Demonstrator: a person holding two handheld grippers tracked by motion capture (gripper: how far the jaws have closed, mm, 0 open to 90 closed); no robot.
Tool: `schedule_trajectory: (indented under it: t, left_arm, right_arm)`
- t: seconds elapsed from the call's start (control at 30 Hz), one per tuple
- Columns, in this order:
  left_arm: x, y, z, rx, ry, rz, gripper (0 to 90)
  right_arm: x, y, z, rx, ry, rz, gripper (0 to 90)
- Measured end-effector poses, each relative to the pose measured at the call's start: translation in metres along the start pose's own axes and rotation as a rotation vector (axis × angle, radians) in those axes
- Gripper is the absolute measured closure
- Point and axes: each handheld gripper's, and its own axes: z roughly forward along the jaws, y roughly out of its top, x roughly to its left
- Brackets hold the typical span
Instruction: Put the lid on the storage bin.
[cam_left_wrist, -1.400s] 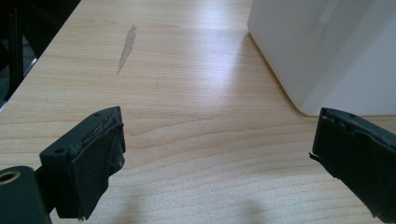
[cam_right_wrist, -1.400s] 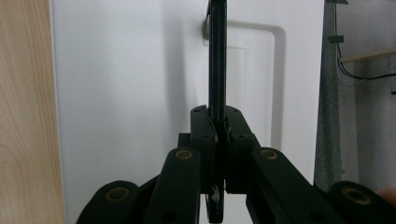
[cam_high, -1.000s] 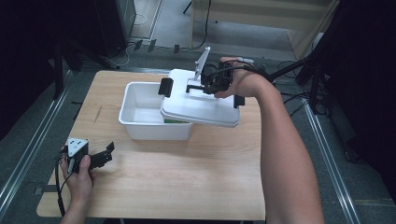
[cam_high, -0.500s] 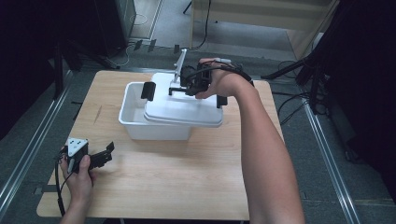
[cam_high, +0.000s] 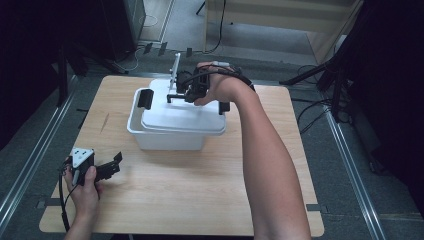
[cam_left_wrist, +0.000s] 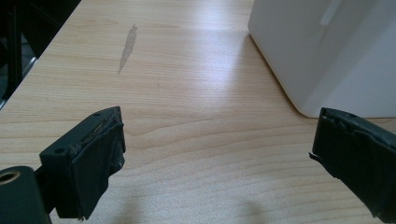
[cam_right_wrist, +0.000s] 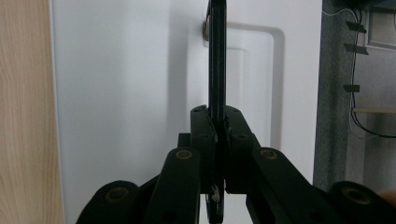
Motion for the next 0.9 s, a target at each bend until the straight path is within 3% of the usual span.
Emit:
schedule_trajectory:
  t: [0.9]
  left_arm:
    - [0.001,0.000,0.000,0.003,-0.008,-0.002,3.2]
  right_arm:
    - [-0.004,0.040,0.032,0.008,0.037,-0.017,85.1]
